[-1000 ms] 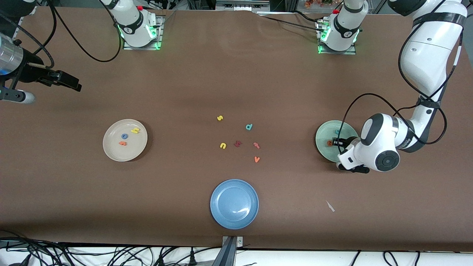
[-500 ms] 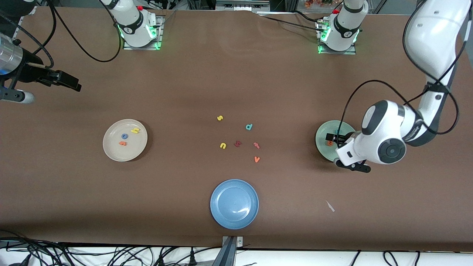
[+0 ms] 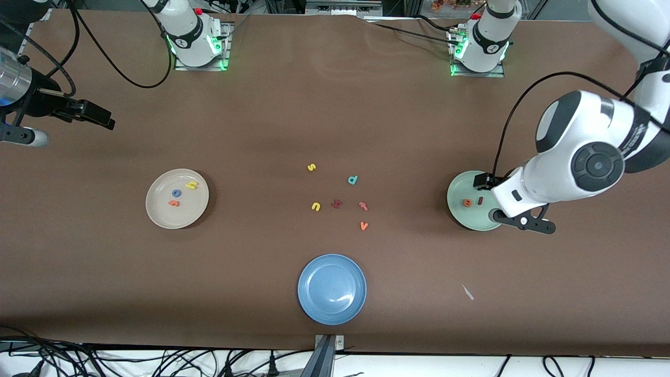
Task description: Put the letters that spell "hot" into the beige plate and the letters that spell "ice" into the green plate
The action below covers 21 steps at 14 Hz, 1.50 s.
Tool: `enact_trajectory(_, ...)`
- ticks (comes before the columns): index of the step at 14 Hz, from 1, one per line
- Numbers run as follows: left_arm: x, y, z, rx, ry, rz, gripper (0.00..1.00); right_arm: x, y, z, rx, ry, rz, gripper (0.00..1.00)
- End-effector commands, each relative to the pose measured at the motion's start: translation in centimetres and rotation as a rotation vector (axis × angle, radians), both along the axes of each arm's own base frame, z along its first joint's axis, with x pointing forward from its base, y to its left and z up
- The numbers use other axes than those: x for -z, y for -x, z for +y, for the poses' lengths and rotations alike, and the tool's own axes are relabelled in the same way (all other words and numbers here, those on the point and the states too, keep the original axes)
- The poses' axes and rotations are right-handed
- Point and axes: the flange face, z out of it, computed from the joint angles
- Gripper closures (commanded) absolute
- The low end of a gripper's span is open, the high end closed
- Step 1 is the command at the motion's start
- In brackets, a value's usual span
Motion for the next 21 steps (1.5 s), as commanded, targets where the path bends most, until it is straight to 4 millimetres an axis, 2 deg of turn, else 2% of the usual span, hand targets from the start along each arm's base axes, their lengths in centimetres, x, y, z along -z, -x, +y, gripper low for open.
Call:
enact_trajectory(1, -4.1, 0.7, -1.5, 0.042, -0.034, -0.052, 0.00, -0.6, -0.2, 0.2, 0.003, -0.007, 0.000, 0.00)
enact_trajectory(2, -5.0, 1.1, -1.5, 0.037, -0.047, -0.066, 0.00, -0.6, -0.2, 0.2, 0.004, -0.005, 0.000, 0.00)
enact_trajectory(4, -8.2, 2.3, -2.2, 0.031, -0.106, -0.128, 0.00, -0.6, -0.2, 0.2, 0.004, -0.005, 0.000, 0.00)
enact_trajectory(6, -10.0, 3.3, -1.4, 0.022, -0.066, -0.134, 0.00, -0.5, -0.2, 0.2, 0.001, -0.005, 0.001, 0.00)
enact_trajectory(9, -10.7, 5.2, 3.0, 0.027, 0.021, -0.134, 0.00, -0.5, -0.2, 0.2, 0.001, -0.005, 0.001, 0.00)
enact_trajectory(12, -10.7, 8.5, 5.9, 0.003, 0.017, -0.277, 0.00, -0.5, -0.2, 0.2, 0.001, -0.005, 0.001, 0.00)
enact_trajectory(15, -11.0, 9.1, 5.5, 0.001, 0.015, -0.286, 0.00, -0.4, -0.2, 0.3, 0.000, -0.005, 0.003, 0.00)
enact_trajectory(19, -11.8, 9.0, 6.1, -0.017, 0.046, -0.287, 0.00, -0.5, -0.2, 0.2, 0.001, -0.005, 0.001, 0.00)
enact_trajectory(21, -12.7, 9.0, 6.1, -0.019, 0.053, -0.275, 0.00, -0.6, -0.2, 0.2, 0.001, -0.005, -0.001, 0.00)
